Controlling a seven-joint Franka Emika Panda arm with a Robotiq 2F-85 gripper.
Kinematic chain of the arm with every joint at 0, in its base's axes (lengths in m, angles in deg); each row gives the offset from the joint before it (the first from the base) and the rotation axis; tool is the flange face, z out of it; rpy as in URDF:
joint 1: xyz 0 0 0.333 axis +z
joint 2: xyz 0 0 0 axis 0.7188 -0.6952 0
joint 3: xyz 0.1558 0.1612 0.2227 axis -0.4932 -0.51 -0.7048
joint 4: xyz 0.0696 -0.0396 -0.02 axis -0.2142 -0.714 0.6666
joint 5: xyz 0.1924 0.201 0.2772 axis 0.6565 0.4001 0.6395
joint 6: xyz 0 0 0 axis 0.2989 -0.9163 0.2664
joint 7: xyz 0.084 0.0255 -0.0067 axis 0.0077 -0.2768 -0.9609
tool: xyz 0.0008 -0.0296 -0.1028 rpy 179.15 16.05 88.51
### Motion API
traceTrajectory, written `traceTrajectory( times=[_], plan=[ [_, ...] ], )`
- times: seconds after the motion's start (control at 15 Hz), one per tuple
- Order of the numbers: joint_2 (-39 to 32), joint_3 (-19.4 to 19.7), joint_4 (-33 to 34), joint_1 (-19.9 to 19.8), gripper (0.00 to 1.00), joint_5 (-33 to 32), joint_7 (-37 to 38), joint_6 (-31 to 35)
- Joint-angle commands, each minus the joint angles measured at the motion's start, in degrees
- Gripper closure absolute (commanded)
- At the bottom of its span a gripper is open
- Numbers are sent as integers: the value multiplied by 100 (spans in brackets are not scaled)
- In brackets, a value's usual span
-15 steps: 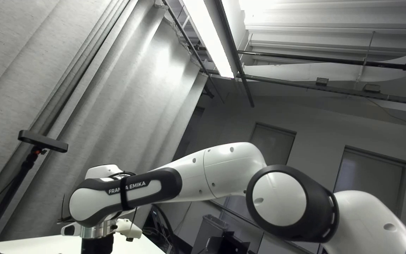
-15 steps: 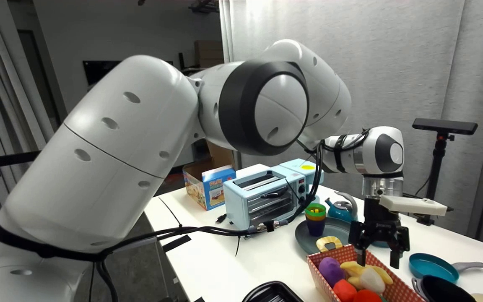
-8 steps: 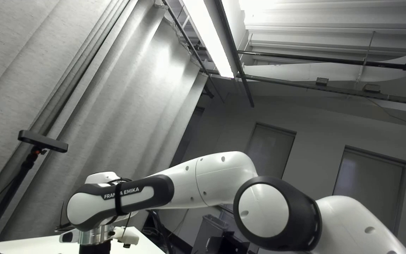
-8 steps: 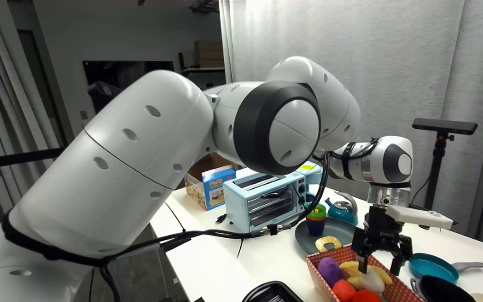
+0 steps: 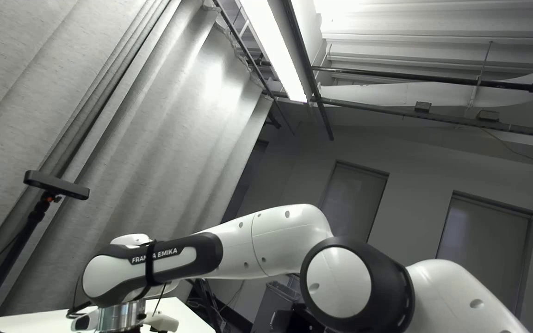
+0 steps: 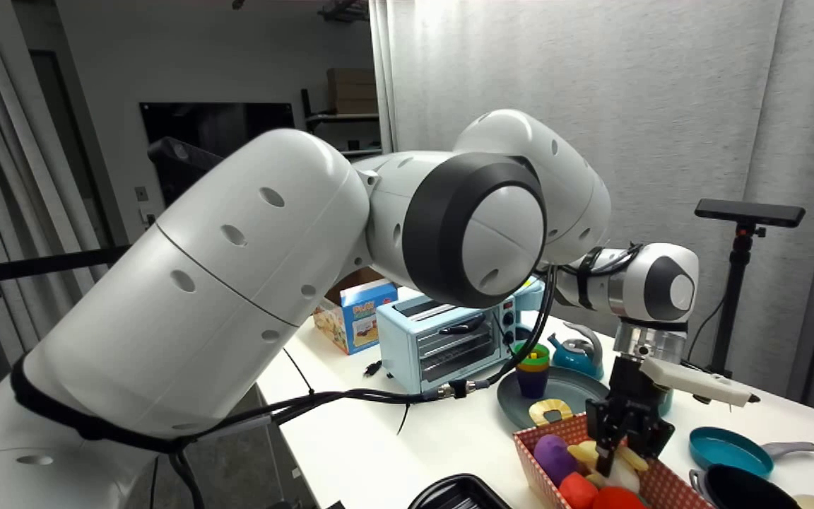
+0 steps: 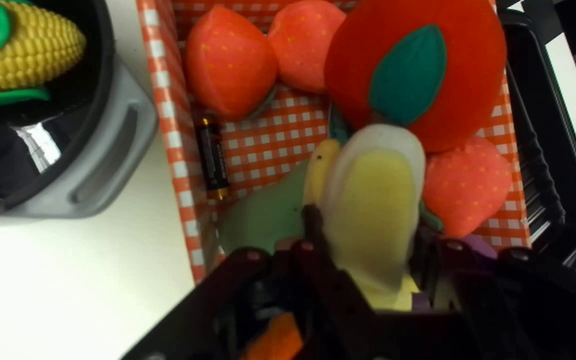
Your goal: Pick up the banana plush toy and the object from the carton box and put them on the tray, and then return the banana plush toy to the carton box
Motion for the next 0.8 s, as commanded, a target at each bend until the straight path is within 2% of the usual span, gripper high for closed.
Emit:
traceTrajectory(
  times=[0.0, 0.13, 0.33, 0.73],
  plan=[
    [56, -48, 28, 2, 88, 118, 179, -73],
    [206, -74, -133, 40, 100, 133, 314, -22],
    [541, -139, -523, 109, 97, 193, 641, 93],
    [1669, -290, -2124, 252, 97, 260, 1507, 956]
  ],
)
